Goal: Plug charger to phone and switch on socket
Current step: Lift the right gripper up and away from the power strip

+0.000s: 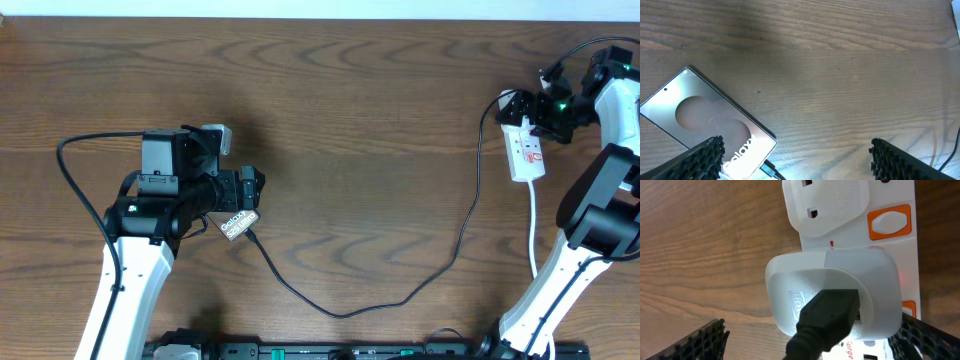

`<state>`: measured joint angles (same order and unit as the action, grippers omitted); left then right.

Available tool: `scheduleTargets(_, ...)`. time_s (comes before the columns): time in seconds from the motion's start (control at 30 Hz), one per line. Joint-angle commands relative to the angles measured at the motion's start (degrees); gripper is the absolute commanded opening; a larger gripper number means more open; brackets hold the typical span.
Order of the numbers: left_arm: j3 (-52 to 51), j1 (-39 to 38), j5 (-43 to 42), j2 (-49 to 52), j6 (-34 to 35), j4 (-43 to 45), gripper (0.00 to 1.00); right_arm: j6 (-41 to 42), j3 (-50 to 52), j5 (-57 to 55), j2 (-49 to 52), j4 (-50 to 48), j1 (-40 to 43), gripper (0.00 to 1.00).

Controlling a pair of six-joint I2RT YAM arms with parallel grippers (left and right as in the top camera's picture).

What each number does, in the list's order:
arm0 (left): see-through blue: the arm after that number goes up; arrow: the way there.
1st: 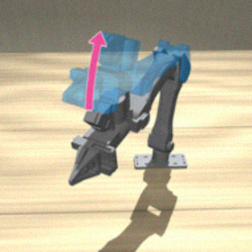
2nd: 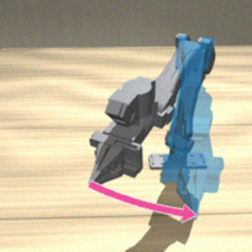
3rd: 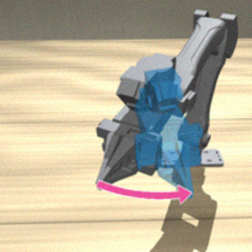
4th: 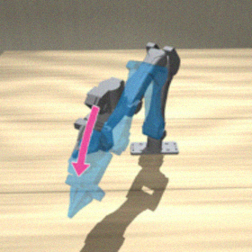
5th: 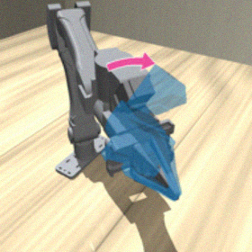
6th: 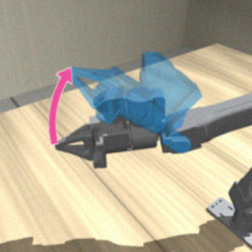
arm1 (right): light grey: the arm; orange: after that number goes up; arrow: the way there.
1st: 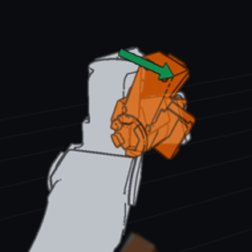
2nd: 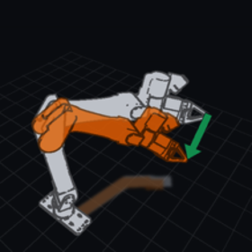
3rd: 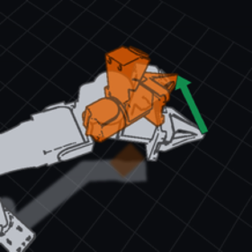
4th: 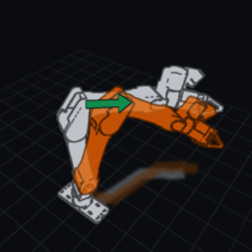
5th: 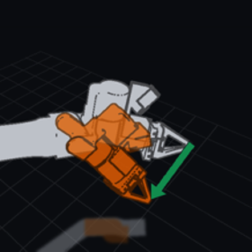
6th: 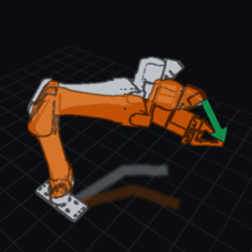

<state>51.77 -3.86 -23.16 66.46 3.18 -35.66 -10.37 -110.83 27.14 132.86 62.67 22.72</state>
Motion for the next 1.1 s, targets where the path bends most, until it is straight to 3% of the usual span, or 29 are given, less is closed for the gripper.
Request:
scheduleTargets(0.0, 1.62, -0.13, 0.76, -0.17, 0.28, -0.13, 0.92, 3.67, 0.90, 1.81, 1.36, 1.44, -0.74, 0.99)
scheduleTargets(0.3, 1.62, -0.13, 0.74, -0.17, 0.28, -0.13, 0.92, 11.19, 0.57, -10.12, -11.82, 3.93, 0.57, 0.99)
scheduleTargets(0.53, 1.60, -0.13, 0.74, -0.17, 0.26, -0.11, 0.92, 25.18, 0.57, -18.86, -25.05, 9.33, 0.46, 0.99)
scheduleTargets(0.73, 1.60, -0.13, 0.74, -0.17, 0.28, -0.13, 0.92, 25.14, 0.57, -18.84, -30.32, 9.33, 0.46, 0.99)
scheduleTargets(1.07, 1.60, -0.13, 0.74, -0.17, 0.28, -0.13, 0.92, 25.14, 0.59, -18.86, -30.53, 9.33, 0.44, 0.99)
